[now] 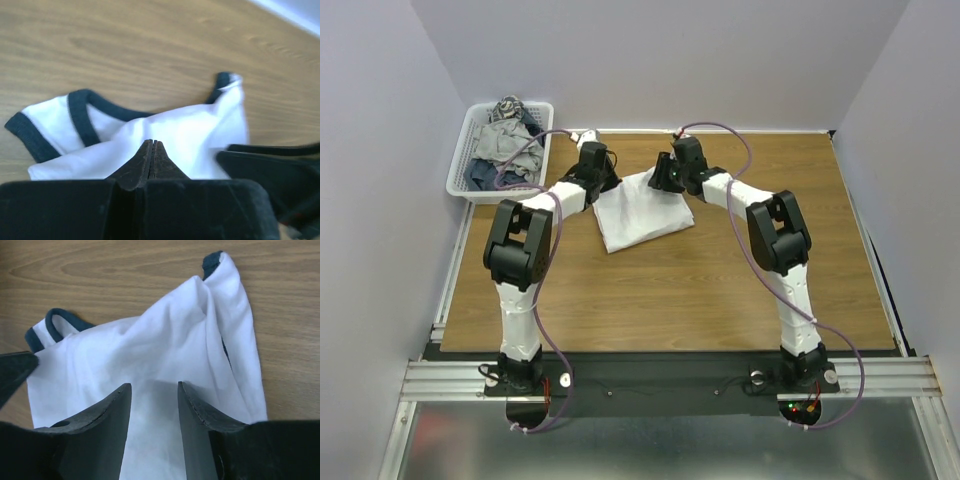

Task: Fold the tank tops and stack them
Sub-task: Neatly place the folded tank top to the corner

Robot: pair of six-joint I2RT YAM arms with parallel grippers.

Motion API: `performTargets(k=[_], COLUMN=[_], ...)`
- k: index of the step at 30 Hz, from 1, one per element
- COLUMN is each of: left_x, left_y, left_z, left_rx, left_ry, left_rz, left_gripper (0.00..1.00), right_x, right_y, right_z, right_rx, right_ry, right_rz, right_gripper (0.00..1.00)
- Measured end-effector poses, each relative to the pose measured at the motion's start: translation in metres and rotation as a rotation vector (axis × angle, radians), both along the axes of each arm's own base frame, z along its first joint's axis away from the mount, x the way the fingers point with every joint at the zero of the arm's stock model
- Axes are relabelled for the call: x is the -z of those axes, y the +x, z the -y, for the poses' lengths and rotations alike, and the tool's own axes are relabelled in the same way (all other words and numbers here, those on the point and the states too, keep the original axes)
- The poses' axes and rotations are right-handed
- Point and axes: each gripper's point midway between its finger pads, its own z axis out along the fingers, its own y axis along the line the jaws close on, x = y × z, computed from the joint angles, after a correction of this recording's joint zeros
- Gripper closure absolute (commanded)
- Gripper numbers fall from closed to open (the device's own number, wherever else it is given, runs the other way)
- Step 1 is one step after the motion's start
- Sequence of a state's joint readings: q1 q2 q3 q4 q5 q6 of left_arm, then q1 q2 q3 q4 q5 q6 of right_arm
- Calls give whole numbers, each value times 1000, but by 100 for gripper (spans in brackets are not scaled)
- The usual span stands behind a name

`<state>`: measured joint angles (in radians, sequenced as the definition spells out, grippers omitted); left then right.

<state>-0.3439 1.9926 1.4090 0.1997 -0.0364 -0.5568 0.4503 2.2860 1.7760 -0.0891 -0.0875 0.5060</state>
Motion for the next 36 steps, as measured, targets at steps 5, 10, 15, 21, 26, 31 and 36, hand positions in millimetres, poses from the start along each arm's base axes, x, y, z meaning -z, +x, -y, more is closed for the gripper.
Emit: performTargets(k=[5,10,15,21,26,31,36], left_x=[71,70,74,78,78,74,39], left_y=[-1,16,27,25,23,8,4], left_z=[-21,-35,-52,-56,-53,-47,-44], left_rx=[-47,-99,-153,-159,-152,-123,-119], left_ry=[92,117,141,132,115,98,93], left_rz=[-141,-139,-152,-176,-180,-191,-150], left_gripper=[100,100,100,100,100,100,89], right_x=[16,24,26,24,16,-7,-58], right_y=[3,12,23,33,35,35,-2], right_z=[8,30,48,50,50,58,85], right_rx=[27,72,102,99,80,89,166], right_ry=[3,17,30,38,19,-15,-11], right_rz=[-36,-64,-73,-76,-72,-49,-30], right_gripper=[51,51,49,41,26,22,23])
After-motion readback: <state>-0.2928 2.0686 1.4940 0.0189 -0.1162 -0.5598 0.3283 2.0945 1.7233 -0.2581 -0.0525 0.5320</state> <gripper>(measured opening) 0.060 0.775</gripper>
